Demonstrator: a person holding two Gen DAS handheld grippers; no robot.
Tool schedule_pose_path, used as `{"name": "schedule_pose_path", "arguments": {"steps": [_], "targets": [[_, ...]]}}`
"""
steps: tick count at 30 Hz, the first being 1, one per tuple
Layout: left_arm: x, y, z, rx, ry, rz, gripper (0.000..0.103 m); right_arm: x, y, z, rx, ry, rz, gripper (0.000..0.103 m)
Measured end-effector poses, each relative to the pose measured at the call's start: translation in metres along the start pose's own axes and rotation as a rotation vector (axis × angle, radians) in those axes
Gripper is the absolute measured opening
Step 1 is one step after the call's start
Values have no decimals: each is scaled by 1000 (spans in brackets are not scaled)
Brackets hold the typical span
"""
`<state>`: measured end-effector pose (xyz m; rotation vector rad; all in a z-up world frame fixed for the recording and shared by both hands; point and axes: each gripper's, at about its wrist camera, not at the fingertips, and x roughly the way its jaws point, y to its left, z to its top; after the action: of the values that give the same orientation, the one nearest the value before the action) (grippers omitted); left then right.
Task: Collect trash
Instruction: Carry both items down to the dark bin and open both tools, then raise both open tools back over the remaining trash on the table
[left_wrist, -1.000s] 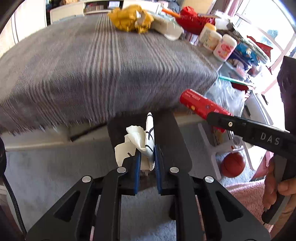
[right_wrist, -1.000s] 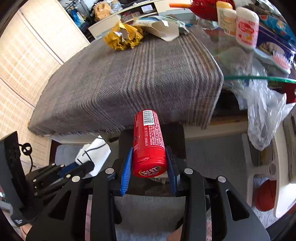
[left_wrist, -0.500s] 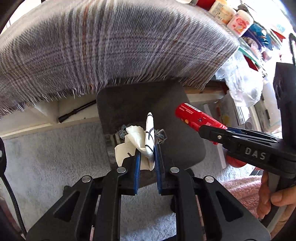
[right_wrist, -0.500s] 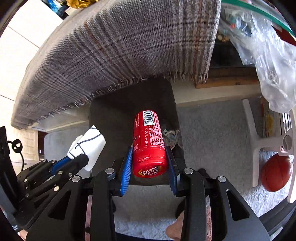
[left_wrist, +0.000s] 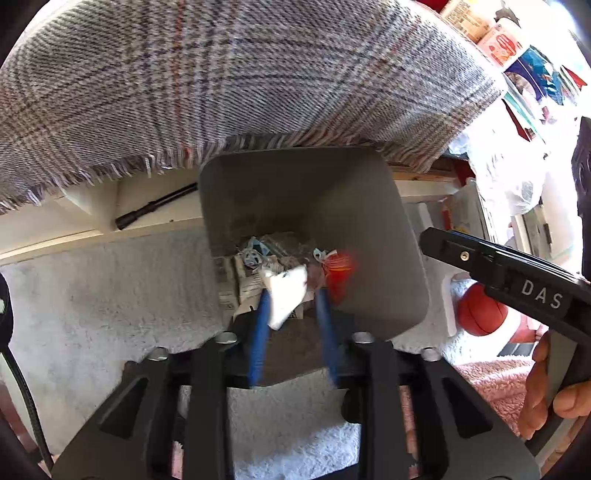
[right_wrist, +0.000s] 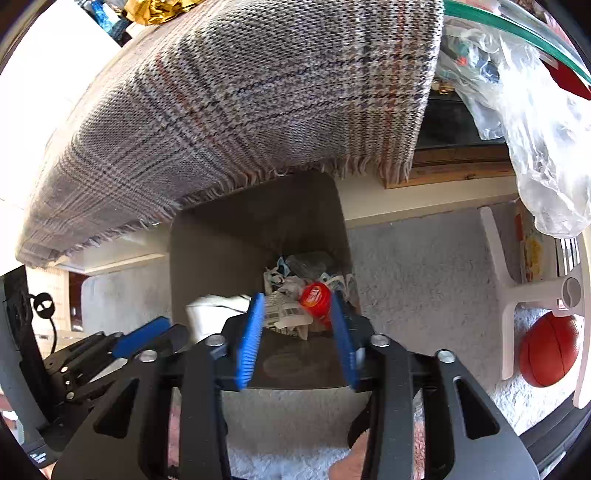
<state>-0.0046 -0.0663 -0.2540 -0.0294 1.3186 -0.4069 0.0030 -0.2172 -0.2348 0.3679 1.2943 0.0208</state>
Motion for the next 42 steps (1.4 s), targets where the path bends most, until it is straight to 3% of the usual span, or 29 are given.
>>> {"name": "schedule_pose_path", "arguments": {"steps": [5, 8, 10, 16, 28, 35, 42], "targets": [[-11, 3, 1, 0, -33, 52, 73, -4, -6, 1, 14, -29, -44, 75], [-17, 1, 0, 10, -50, 70, 84, -7, -9, 2, 18, -53, -68, 86], [-19, 2, 0, 10, -54, 75, 88, -9, -11, 2, 21, -62, -68, 86], [-34, 2, 1, 14, -63, 72, 95, -20, -13, 3, 49, -68, 5, 86], [-106, 4, 38, 8, -208, 115, 95, -95, -6, 42, 95, -210, 201, 95], [-142, 10, 86, 19, -294, 131, 95, -133, 14, 91, 12, -306, 206, 95], [-157, 16, 138, 10, -349, 160, 95, -152, 22, 137, -30, -394, 154, 95]]}}
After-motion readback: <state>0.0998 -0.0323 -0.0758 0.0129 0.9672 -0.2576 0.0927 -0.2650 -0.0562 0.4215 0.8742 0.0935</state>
